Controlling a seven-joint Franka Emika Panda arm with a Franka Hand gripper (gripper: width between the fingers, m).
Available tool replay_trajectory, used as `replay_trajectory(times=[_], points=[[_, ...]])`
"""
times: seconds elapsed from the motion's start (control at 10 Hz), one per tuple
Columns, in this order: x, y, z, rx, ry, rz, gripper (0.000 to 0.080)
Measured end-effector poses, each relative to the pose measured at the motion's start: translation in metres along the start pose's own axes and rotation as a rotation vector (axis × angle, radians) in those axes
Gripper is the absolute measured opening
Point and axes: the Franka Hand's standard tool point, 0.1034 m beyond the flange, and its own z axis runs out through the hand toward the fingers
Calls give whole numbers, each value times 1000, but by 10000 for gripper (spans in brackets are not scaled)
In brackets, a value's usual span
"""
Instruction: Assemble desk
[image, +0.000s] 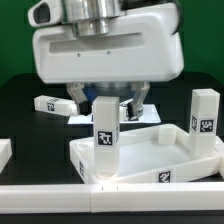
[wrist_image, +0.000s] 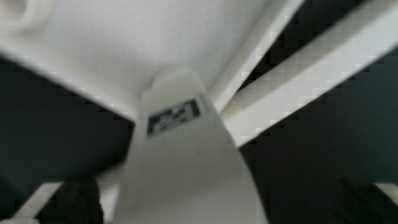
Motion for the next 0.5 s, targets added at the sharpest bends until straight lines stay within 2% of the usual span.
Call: replay_trajectory(times=[0.2,0.4,0.5], points=[[-2,0,2,-7,-8,-42,648],[-2,-1,2,-8,-8,-27,377],[-2,1,1,-9,-6,31,300]])
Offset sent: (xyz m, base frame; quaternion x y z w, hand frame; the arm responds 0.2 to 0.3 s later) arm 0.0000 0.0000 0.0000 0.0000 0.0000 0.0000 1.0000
